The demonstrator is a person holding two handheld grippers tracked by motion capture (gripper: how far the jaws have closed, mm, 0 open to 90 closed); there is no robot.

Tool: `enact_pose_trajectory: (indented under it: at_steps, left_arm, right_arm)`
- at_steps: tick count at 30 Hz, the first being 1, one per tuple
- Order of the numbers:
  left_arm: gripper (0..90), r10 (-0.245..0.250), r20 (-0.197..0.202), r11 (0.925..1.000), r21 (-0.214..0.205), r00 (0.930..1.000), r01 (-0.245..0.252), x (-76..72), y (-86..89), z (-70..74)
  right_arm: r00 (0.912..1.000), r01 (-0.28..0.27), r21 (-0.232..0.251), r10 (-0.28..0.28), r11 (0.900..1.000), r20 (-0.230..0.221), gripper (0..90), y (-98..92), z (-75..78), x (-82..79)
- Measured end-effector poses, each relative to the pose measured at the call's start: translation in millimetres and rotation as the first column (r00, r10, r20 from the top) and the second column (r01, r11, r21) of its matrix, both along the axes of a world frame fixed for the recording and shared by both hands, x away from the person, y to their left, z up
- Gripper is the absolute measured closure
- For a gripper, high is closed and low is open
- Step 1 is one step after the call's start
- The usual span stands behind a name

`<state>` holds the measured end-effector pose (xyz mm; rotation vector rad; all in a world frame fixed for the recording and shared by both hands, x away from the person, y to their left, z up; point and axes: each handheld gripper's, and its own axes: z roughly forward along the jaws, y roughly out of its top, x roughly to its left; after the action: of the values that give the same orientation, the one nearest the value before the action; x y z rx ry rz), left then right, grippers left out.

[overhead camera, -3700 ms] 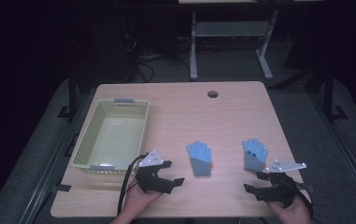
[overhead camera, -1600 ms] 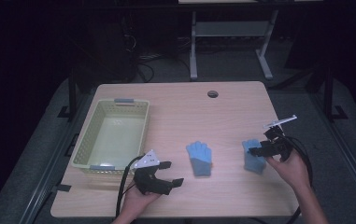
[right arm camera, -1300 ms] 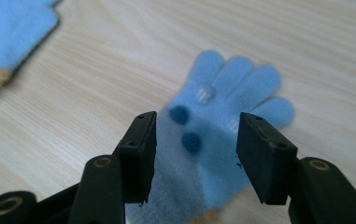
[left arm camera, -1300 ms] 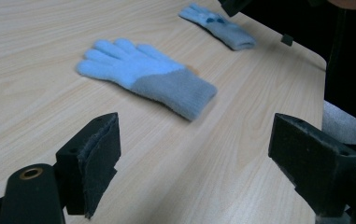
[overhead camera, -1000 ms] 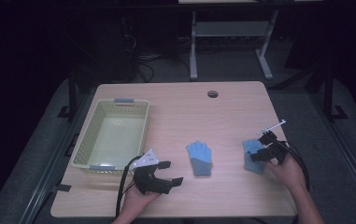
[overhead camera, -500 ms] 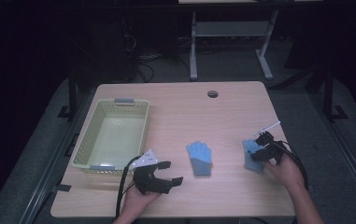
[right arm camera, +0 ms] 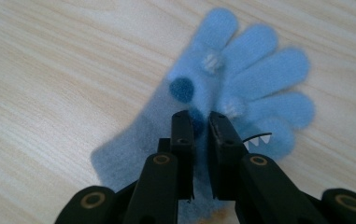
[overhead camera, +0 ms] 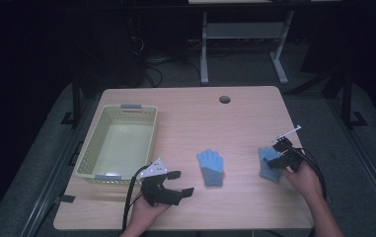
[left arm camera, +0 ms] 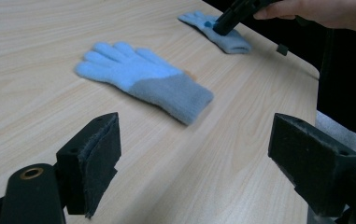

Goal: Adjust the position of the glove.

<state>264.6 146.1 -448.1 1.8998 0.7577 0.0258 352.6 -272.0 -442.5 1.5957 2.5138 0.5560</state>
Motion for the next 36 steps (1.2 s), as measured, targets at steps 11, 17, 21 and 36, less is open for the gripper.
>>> enact_pose_trajectory:
  at_steps: [11, 17, 21, 36]
  left_arm:
    - [16.8, 0.006, -0.004, 1.0000, -0.006, 1.0000, -0.006, -0.4, 2.3, 2.1]
    - [16.8, 0.005, -0.009, 1.0000, -0.004, 0.9999, -0.005, 0.4, 1.9, 0.4]
    - [16.8, 0.005, -0.005, 1.0000, -0.006, 1.0000, -0.005, -0.5, 1.9, 1.8]
    - [16.8, 0.000, -0.010, 1.0000, -0.007, 1.0000, 0.000, 0.7, 2.2, 1.0]
  right_arm:
    - [0.9993, -0.017, -0.010, 0.017, 0.9998, 0.033, 82.7, 1.9, 22.2, -6.7]
    - [0.9973, -0.034, 0.004, 0.034, 0.9994, 0.065, 82.8, 6.6, 41.0, -9.0]
    - [0.9942, -0.066, 0.004, 0.066, 0.9978, 0.085, 82.8, 14.0, 51.5, -9.0]
    - [0.9791, -0.152, -0.003, 0.151, 0.9884, 0.136, 82.7, 46.0, 83.3, -8.4]
